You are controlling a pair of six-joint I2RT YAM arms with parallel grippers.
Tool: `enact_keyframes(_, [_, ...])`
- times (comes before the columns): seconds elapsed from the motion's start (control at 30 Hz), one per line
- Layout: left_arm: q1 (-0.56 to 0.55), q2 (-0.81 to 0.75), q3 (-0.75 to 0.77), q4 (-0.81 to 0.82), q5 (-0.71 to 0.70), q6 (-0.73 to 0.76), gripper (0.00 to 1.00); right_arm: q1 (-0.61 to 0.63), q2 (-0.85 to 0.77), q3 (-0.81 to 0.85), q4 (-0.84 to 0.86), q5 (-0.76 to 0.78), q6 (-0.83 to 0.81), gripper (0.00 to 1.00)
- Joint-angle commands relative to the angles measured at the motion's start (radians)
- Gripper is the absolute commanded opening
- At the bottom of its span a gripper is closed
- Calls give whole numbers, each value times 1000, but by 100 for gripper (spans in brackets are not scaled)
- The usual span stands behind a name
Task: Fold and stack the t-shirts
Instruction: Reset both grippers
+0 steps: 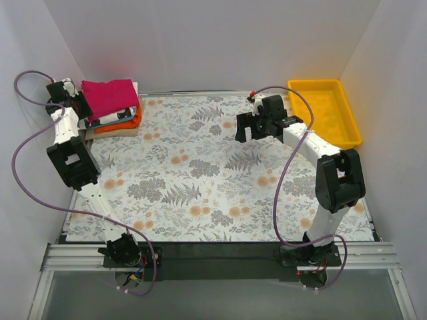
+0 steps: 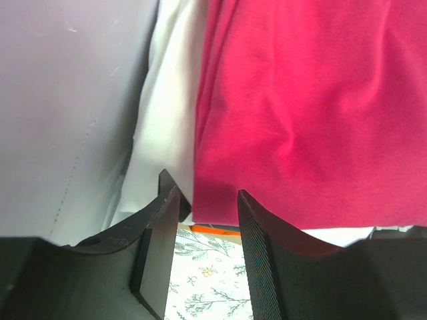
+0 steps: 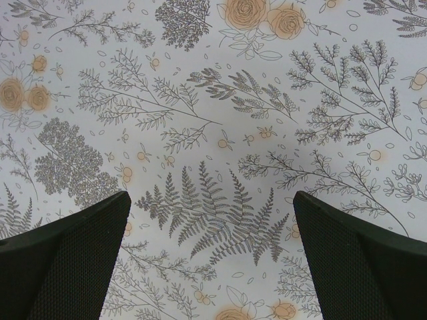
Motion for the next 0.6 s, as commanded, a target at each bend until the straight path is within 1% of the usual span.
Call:
enact_keyframes(0.0, [22,6,36,-5,-18,-27,39,-1,-17,4,9,5,-9,98])
enact_keyframes(0.2, [31,25,36,10,-7,-53,37,1,-11,12,7,1,-10,98])
enact_keyframes(0.37, [37,37,33,19,36,-81,32,1,-10,10,9,1,-10,98])
enact_keyframes(0.57, [42,48,34,50,80,-130,30,1,-6,10,9,-5,-9,98])
